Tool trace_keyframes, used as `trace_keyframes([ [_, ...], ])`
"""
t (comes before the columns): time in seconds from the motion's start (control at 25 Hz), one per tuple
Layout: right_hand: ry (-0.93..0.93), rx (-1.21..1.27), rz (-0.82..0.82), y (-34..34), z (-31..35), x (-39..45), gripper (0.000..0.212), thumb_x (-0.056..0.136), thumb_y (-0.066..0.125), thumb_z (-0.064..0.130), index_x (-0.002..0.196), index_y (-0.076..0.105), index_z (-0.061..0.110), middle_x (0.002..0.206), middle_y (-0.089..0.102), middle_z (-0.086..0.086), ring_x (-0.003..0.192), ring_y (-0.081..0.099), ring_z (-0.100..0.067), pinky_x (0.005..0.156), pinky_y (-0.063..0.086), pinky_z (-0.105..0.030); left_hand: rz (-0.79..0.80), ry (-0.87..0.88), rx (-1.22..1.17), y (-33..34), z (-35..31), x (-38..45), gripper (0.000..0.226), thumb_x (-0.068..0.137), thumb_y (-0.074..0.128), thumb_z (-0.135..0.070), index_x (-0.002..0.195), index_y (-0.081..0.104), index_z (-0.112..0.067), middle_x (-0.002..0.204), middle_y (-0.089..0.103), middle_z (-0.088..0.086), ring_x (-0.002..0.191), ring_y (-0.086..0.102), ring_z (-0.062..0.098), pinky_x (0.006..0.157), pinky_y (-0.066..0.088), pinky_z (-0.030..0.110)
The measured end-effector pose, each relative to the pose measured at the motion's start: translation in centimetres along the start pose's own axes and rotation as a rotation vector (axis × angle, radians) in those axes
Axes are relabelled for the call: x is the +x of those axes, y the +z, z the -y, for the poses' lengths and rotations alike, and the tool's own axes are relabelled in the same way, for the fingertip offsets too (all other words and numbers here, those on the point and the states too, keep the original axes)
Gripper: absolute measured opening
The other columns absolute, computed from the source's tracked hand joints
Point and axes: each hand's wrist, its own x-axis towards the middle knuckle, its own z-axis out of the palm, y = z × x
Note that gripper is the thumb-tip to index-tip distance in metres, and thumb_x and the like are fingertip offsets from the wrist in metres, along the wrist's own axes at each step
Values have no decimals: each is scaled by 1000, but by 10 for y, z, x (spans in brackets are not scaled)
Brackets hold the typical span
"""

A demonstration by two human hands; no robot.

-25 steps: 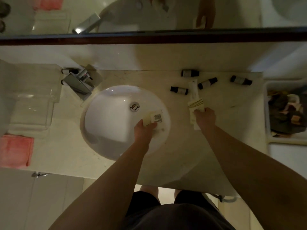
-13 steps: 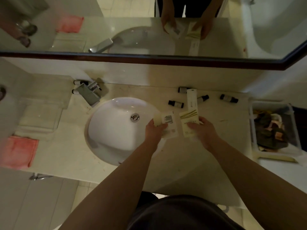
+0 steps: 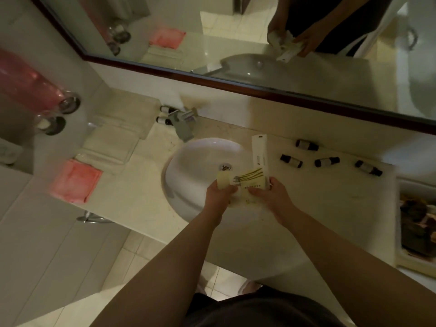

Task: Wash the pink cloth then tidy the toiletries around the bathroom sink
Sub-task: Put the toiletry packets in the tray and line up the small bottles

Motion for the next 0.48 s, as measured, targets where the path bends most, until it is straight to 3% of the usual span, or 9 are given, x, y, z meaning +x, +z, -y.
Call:
trace_keyframes([
  [0.28,-61,-41,176,158,22,-16,37,76,78,12,111,67,11,107,72,-4,93,70,-19,80,59,-35,1,28,-169,-163,-13,22,41,67,79,0,107,68,-7,99,73,12,90,70,28,77,59,40],
  [0.36,-72,-75,208,218,26,-20,28,77,76,11,104,70,10,102,73,-7,87,72,-19,71,59,-29,-40,34,-171,-220,-16,28,43,65,80,0,106,69,-4,98,73,14,88,71,28,75,60,39],
  [0.48,-67,-91,206,298,32,-24,30,77,77,13,105,69,7,97,73,-8,78,72,-18,59,57,-28,-131,23,-116,-296,-28,40,38,66,80,-1,102,69,-7,93,73,10,81,71,25,73,60,36],
])
